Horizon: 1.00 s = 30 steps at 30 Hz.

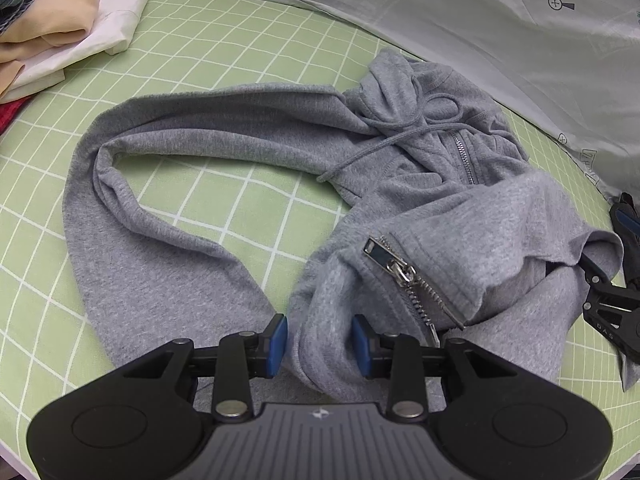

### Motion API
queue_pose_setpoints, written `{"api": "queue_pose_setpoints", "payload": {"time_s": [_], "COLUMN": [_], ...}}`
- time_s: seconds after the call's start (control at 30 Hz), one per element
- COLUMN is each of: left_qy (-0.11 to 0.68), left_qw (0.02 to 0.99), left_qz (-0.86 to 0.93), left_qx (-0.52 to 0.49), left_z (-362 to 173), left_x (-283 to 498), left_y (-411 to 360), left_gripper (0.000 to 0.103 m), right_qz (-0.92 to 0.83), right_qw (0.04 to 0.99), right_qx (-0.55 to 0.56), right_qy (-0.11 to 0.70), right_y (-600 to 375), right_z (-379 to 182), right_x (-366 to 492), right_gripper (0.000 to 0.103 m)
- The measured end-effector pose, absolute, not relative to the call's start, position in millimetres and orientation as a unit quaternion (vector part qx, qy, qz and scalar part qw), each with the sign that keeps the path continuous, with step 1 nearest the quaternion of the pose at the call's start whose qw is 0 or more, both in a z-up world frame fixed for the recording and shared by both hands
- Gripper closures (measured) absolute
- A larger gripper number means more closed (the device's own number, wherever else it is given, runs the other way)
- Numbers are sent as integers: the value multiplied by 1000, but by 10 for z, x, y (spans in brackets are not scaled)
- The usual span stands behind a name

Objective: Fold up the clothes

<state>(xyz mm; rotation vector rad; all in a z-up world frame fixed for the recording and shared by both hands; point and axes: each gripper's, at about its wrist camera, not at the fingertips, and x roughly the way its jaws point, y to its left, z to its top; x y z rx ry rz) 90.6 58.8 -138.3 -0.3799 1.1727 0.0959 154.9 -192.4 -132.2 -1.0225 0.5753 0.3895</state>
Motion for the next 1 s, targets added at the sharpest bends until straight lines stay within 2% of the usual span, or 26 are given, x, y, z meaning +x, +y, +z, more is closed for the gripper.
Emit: {"api": "queue_pose_setpoints", "payload": {"time_s": [0.03, 0.1, 0.13, 0.17, 0.2, 0.23, 0.27, 0.3, 0.4, 0.5, 0.63, 0.7, 0.83, 0.93, 1.0], "left_qy": [553, 559, 562, 565, 569, 572, 574, 575, 576, 576, 570, 572, 595, 603, 601], "left_qw": [813, 809, 807, 804, 802, 800, 799, 798, 796, 795, 800, 801, 796, 793, 794], "left_qz": [43, 39, 38, 36, 34, 32, 31, 33, 37, 42, 37, 29, 17, 12, 12], "left_qx": [-178, -178, -178, -178, -178, -178, -179, -180, -183, -185, -184, -175, -109, -85, -88], "left_z": [-1391, -1407, -1415, -1423, -1431, -1439, -1447, -1452, -1468, -1473, -1460, -1465, -1504, -1556, -1570], "left_x": [905, 903, 902, 901, 899, 898, 896, 890, 873, 860, 856, 873, 907, 896, 889], "left_y": [586, 583, 581, 579, 577, 575, 575, 578, 586, 595, 572, 523, 340, 257, 261], "left_gripper": [66, 66, 66, 66, 66, 66, 66, 68, 75, 79, 79, 77, 74, 71, 71], "right_qz": [188, 197, 201, 204, 207, 207, 201, 194, 173, 131, 46, 7, -6, 28, 55], "right_qw": [813, 810, 810, 810, 811, 814, 822, 832, 871, 914, 937, 918, 910, 911, 909], "right_qx": [-478, -468, -462, -456, -449, -441, -425, -406, -308, -160, 102, 173, 75, -23, -99], "right_qy": [276, 293, 301, 307, 313, 318, 322, 325, 342, 348, 331, 356, 408, 410, 400], "right_y": [-1920, -1921, -1921, -1925, -1932, -1942, -1964, -1991, -2148, -2463, -3133, -3354, -3214, -3030, -2891], "right_z": [-1330, -1336, -1343, -1350, -1353, -1349, -1333, -1312, -1178, -977, -755, -877, -1185, -1280, -1317], "right_x": [1575, 1616, 1635, 1654, 1668, 1680, 1696, 1713, 1796, 1875, 1853, 1829, 1699, 1527, 1422], "right_gripper": [39, 53, 56, 63, 76, 84, 99, 101, 101, 102, 102, 101, 100, 91, 67]}}
